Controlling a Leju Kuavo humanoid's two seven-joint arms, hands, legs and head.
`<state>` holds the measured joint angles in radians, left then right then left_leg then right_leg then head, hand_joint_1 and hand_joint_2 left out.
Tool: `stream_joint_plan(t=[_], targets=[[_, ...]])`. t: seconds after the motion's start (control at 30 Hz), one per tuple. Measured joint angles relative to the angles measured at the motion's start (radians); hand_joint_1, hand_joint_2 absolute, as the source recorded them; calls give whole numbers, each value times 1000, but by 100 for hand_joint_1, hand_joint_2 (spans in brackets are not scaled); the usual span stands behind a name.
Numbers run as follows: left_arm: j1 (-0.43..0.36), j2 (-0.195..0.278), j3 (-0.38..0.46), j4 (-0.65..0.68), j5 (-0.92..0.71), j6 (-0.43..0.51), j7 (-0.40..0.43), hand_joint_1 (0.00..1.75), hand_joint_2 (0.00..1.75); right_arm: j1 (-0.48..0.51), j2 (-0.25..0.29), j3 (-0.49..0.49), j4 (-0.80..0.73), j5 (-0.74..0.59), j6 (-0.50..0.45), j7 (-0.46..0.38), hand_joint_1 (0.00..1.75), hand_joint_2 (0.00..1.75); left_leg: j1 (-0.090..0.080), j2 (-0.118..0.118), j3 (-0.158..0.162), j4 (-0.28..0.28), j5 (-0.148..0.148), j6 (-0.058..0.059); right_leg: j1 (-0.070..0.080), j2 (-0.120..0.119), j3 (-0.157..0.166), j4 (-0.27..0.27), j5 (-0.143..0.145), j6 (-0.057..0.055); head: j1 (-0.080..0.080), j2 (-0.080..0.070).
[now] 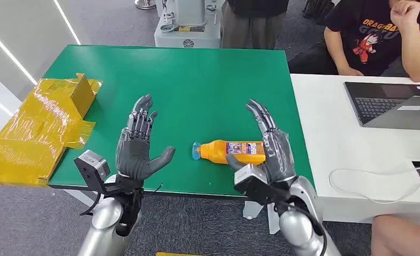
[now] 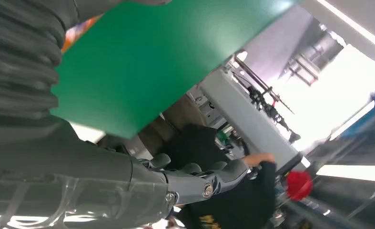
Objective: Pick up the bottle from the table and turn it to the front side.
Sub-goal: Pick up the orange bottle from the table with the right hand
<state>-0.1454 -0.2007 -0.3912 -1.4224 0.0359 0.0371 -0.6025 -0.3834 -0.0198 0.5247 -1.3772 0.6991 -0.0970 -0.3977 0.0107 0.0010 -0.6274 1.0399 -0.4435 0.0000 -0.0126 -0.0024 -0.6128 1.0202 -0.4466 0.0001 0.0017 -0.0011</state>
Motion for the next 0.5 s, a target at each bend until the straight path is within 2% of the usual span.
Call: stream_joint_plan(t=[0.07, 0.2, 0.3, 0.4, 0.5], targets=[[-2, -1, 1, 1, -3, -14, 0, 0, 175, -56, -23, 1, 55, -5, 44, -16, 0, 175, 0, 0, 0, 0, 1, 0, 0, 0, 0, 0, 1, 1, 0, 0], [-16, -4, 3, 6, -9, -59, 7, 0, 175, -273, -106, 25, 257, -35, 232, -60, 0, 175, -1, -1, -1, 1, 3, 2, 0, -2, 0, 0, 2, 1, 0, 0], [-25, -7, 5, 11, -9, -67, 10, 0, 175, -410, -141, 68, 381, -58, 343, -76, 0, 175, -1, -1, -1, 1, 3, 2, 0, -2, 0, 0, 3, 1, 0, 0], [-28, -8, 5, 12, -10, -69, 11, 0, 175, -518, -159, 115, 484, -74, 397, -83, 0, 175, 0, -1, -1, 1, 3, 2, 0, -2, 0, 0, 3, 1, 0, 0], [-29, -8, 6, 12, -9, -70, 11, 0, 175, -575, -165, 148, 549, -79, 415, -84, 0, 175, 0, -1, -1, 1, 3, 2, 0, -2, 0, 0, 2, 1, 0, 0]])
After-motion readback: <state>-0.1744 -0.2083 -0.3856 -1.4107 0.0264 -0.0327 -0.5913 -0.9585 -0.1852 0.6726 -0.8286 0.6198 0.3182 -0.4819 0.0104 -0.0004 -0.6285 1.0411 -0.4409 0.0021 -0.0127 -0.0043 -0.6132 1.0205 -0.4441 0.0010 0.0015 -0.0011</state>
